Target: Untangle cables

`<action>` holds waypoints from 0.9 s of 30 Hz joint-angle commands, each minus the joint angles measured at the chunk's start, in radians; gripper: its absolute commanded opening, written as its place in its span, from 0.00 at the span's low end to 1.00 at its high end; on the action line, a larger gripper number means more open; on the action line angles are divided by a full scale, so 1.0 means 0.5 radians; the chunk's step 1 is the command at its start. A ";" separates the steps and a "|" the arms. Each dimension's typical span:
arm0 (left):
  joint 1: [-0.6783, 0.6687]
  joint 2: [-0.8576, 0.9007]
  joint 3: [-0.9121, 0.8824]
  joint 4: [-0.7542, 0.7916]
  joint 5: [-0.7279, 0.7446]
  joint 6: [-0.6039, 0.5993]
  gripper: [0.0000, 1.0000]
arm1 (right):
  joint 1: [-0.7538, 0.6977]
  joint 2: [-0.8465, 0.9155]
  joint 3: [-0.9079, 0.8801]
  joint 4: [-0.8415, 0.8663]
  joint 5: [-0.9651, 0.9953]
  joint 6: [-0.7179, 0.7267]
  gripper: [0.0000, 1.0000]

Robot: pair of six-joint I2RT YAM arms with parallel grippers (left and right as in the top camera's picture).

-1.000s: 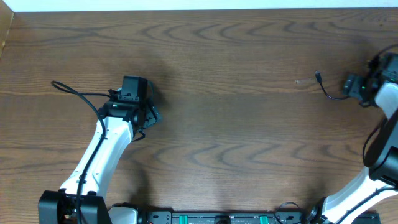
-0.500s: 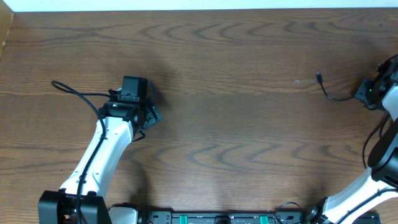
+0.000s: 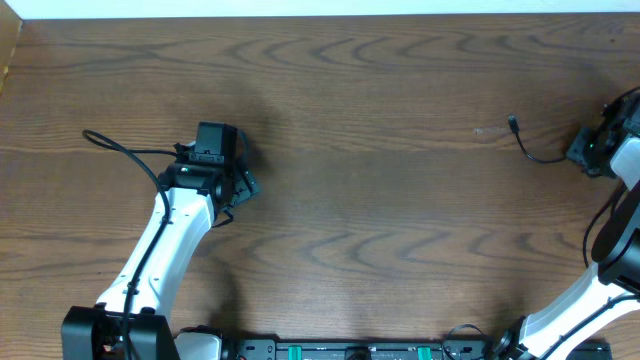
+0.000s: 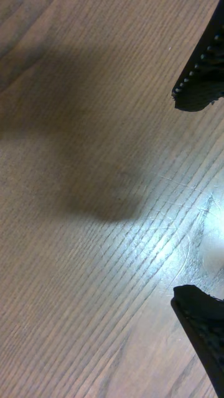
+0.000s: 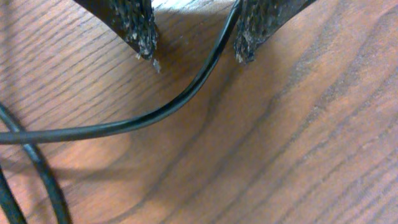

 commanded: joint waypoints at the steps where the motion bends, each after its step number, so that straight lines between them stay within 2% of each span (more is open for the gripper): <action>1: 0.007 -0.006 -0.004 -0.007 -0.025 0.021 0.95 | 0.007 0.056 -0.019 -0.014 0.005 0.040 0.38; 2: 0.007 -0.007 -0.004 -0.007 -0.025 0.021 0.95 | 0.006 0.056 -0.019 -0.017 0.006 0.040 0.32; 4: 0.007 -0.007 -0.004 -0.006 -0.025 0.021 0.95 | 0.004 0.055 -0.018 -0.016 0.006 0.040 0.15; 5: 0.007 -0.007 -0.004 -0.006 -0.025 0.021 0.95 | 0.002 0.054 -0.016 -0.014 0.008 0.040 0.02; 11: 0.007 -0.007 -0.004 -0.006 -0.025 0.021 0.95 | -0.031 -0.027 0.018 -0.057 0.159 0.041 0.01; 17: 0.007 -0.006 -0.004 -0.006 -0.025 0.021 0.95 | -0.099 -0.263 0.027 -0.050 0.506 0.148 0.01; 27: 0.007 -0.007 -0.004 -0.007 -0.025 0.021 0.95 | -0.433 -0.673 0.034 0.000 0.706 0.244 0.01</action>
